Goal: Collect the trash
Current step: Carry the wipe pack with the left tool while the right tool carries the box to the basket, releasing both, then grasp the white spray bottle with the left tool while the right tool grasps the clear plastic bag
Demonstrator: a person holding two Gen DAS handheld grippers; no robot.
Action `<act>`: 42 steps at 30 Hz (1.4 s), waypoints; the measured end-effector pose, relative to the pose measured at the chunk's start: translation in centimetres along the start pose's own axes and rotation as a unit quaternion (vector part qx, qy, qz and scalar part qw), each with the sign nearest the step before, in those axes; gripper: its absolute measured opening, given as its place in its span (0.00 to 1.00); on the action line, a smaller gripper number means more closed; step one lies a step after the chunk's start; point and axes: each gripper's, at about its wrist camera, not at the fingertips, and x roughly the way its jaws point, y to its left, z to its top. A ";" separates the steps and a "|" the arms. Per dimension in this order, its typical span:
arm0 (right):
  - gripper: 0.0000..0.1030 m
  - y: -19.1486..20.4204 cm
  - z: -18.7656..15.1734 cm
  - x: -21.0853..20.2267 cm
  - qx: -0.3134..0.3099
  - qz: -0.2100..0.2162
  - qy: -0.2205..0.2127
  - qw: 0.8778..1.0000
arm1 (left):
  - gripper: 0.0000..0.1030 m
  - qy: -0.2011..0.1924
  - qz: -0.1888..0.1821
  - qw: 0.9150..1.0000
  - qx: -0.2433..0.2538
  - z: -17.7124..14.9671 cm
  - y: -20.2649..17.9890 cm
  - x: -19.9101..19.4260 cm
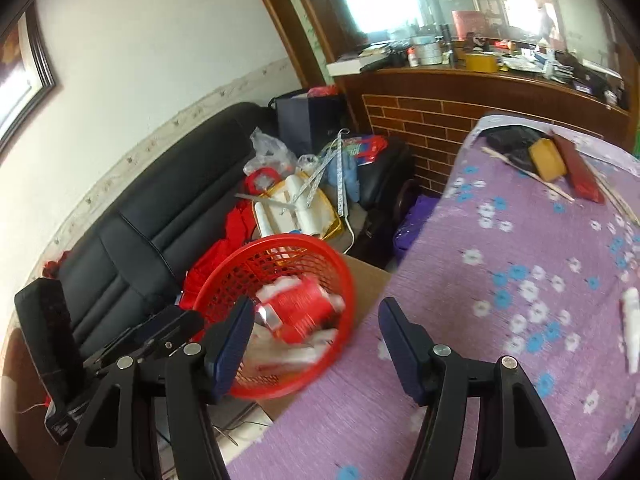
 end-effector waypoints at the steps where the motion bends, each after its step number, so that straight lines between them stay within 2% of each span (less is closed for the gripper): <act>1: 0.67 -0.8 -0.5 -0.8 0.008 -0.002 -0.002 1.000 | 0.56 0.001 -0.004 1.000 0.006 -0.2 -0.7 0.0; 8: 0.67 -7.3 -3.8 -4.9 0.072 -0.040 -0.006 0.997 | 0.56 0.024 -0.037 0.997 0.060 -2.0 -7.3 0.5; 14: 0.67 -14.2 -6.6 -9.5 0.138 -0.083 -0.022 0.987 | 0.56 0.046 -0.061 0.992 0.102 -3.7 -12.5 1.4; 17: 0.67 -18.3 -8.0 -12.0 0.181 -0.114 -0.032 0.976 | 0.56 0.057 -0.073 0.988 0.122 -4.4 -15.3 1.9; 22: 0.67 -26.1 -9.8 -15.4 0.275 -0.166 -0.032 0.947 | 0.56 0.068 -0.093 0.981 0.153 -5.2 -19.8 2.5; 27: 0.67 -32.0 -10.1 -16.0 0.347 -0.176 -0.024 0.921 | 0.56 0.075 -0.115 0.973 0.185 -5.9 -23.6 2.7; 30: 0.67 -34.4 -9.4 -15.6 0.370 -0.180 -0.023 0.911 | 0.56 0.083 -0.123 0.968 0.200 -6.2 -25.2 3.2; 36: 0.66 -37.2 -6.7 -12.9 0.384 -0.191 -0.002 0.903 | 0.56 0.097 -0.123 0.964 0.214 -6.3 -27.2 4.8; 37: 0.63 -37.4 -6.4 -12.4 0.380 -0.197 0.001 0.904 | 0.56 0.099 -0.124 0.964 0.214 -6.2 -27.4 5.0; 38: 0.54 -37.5 -5.9 -11.8 0.374 -0.204 0.006 0.905 | 0.56 0.102 -0.125 0.963 0.214 -6.2 -27.7 5.3; 40: 0.43 -37.4 -4.9 -10.3 0.349 -0.212 0.023 0.912 | 0.56 0.107 -0.123 0.963 0.214 -6.0 -28.1 5.9; 41: 0.34 -37.1 -4.7 -9.9 0.335 -0.220 0.031 0.916 | 0.56 0.109 -0.121 0.963 0.213 -5.8 -28.3 6.2; 42: 0.32 -36.7 -4.4 -9.3 0.314 -0.234 0.040 0.919 | 0.56 0.113 -0.120 0.963 0.213 -5.7 -28.5 6.5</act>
